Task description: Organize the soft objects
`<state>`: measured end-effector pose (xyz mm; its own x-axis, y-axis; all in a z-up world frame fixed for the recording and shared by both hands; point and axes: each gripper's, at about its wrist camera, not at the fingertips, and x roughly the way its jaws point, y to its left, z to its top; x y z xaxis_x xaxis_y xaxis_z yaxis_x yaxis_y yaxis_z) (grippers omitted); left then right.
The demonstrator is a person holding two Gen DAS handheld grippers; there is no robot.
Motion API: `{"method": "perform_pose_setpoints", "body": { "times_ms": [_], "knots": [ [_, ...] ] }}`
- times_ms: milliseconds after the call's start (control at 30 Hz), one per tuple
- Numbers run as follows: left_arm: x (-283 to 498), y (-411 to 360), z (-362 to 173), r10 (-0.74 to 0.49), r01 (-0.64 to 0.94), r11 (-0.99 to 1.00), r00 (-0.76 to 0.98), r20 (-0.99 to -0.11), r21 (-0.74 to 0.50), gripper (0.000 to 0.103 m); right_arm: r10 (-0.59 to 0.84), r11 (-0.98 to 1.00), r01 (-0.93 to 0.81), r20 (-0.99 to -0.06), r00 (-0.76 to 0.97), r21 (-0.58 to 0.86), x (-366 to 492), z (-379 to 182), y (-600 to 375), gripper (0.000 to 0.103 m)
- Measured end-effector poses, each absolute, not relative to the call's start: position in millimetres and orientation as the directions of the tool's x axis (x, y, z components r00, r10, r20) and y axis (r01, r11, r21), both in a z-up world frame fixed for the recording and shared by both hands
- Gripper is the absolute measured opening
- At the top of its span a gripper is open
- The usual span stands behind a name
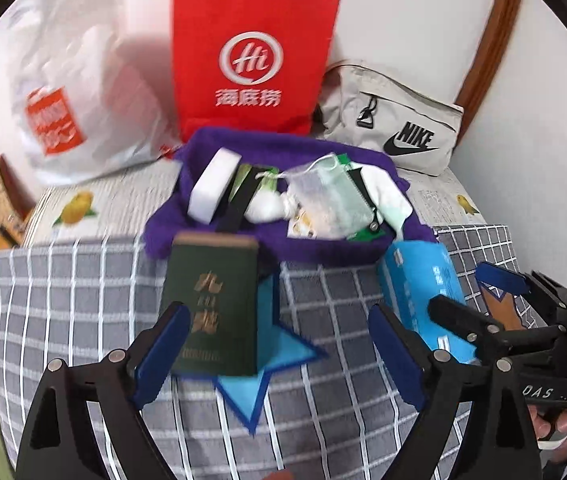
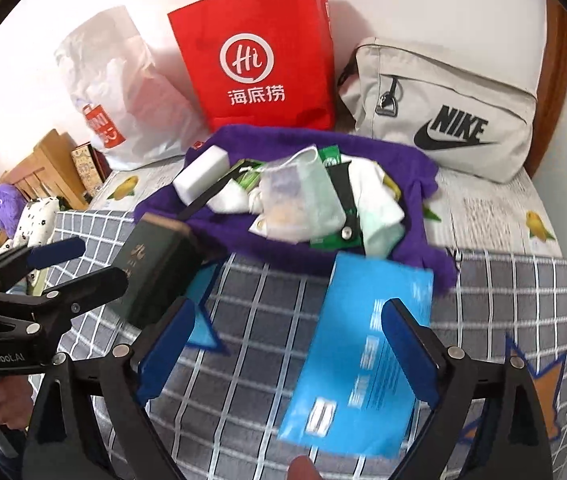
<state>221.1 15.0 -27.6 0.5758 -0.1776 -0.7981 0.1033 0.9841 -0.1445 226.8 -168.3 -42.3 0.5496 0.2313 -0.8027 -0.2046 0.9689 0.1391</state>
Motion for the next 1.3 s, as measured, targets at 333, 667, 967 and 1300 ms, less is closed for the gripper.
{"method": "perform_pose_setpoints", "body": {
  "times_ms": [333, 667, 967, 1300],
  "knots": [
    [154, 1, -26, -0.179, 0.099, 0.984, 0.606, -0.775, -0.15, 0.09, 0.216, 0.975, -0.172, -0.791, 0.572, 0.142, 165, -43, -175, 0.099],
    [111, -16, -10, -0.128, 0.114, 0.991, 0.666, -0.735, -0.069, 0.09, 0.175, 0.984, -0.141, -0.761, 0.625, 0.11, 119, -30, -183, 0.102],
    [96, -13, -10, -0.141, 0.118, 0.99, 0.683, -0.716, -0.082, 0.09, 0.173, 0.984, -0.134, -0.74, 0.65, 0.113, 96, -22, -186, 0.103],
    [92, -14, -10, -0.127, 0.111, 0.991, 0.687, -0.715, -0.069, 0.09, 0.183, 0.983, -0.145, -0.733, 0.655, 0.115, 88, -21, -184, 0.103]
  ]
}}
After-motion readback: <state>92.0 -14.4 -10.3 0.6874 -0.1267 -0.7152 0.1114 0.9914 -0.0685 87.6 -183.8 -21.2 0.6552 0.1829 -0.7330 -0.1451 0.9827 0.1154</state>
